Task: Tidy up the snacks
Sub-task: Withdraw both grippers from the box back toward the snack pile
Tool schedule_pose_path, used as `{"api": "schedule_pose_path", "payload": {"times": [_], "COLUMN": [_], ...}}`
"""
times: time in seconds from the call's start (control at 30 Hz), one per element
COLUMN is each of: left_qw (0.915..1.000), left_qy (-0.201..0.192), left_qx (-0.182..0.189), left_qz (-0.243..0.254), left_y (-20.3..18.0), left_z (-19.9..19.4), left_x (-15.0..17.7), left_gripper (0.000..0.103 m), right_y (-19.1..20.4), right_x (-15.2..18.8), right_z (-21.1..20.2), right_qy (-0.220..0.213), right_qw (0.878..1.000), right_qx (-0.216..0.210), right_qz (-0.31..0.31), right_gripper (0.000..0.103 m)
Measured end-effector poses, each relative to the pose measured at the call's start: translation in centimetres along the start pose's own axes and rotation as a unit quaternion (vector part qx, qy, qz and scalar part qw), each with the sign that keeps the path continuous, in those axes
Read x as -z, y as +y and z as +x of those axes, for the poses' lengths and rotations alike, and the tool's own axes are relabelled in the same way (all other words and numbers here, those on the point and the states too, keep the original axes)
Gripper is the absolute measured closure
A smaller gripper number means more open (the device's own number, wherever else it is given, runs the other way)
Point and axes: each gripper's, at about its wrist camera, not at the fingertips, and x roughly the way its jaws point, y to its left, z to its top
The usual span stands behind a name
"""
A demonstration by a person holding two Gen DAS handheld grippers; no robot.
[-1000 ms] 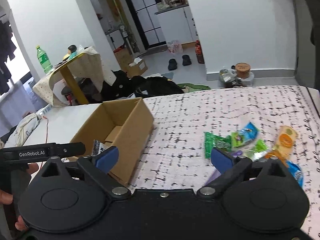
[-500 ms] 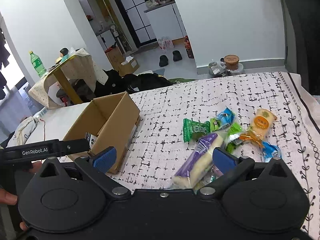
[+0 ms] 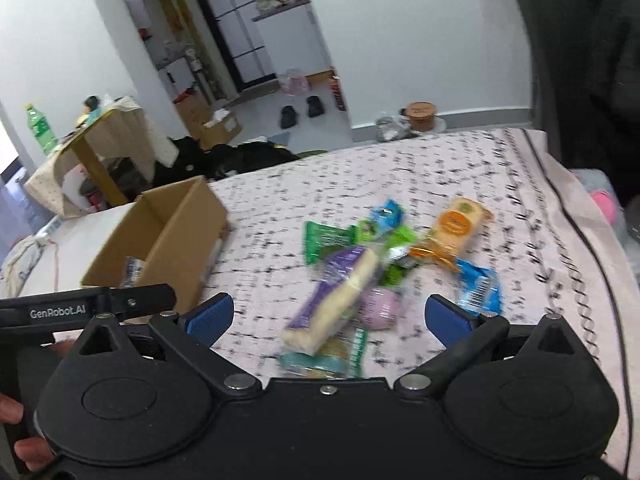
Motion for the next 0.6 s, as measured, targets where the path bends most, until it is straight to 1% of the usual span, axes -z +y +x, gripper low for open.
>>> {"api": "schedule_pose_path", "payload": {"times": [0.07, 0.2, 0.3, 0.53, 0.6], "left_qw": [0.9999, 0.9995, 0.9987, 0.9965, 0.9962], "left_qy": [0.007, 0.019, 0.026, 0.036, 0.039], "left_qx": [0.007, 0.025, 0.044, 0.067, 0.07], "left_qz": [0.007, 0.005, 0.008, 0.035, 0.034], "left_y": [-0.4, -1.0, -1.7, -3.6, -3.9], "left_z": [0.5, 1.5, 2.1, 3.7, 4.3], "left_x": [0.2, 0.6, 0.8, 1.1, 1.1], "left_gripper": [0.0, 0.001, 0.001, 0.003, 0.004], "right_y": [-0.7, -1.8, -2.7, -3.8, -4.1], "right_x": [0.3, 0.5, 0.6, 1.0, 1.1], "right_z": [-0.1, -0.2, -0.3, -0.1, 0.0], "right_qy": [0.0, 0.003, 0.001, 0.003, 0.006], "right_qw": [1.0, 0.999, 0.998, 0.996, 0.996], "right_qx": [0.011, 0.034, 0.049, 0.072, 0.076], "right_qz": [0.01, 0.017, 0.028, 0.043, 0.043], "right_gripper": [0.001, 0.003, 0.003, 0.004, 0.009]}}
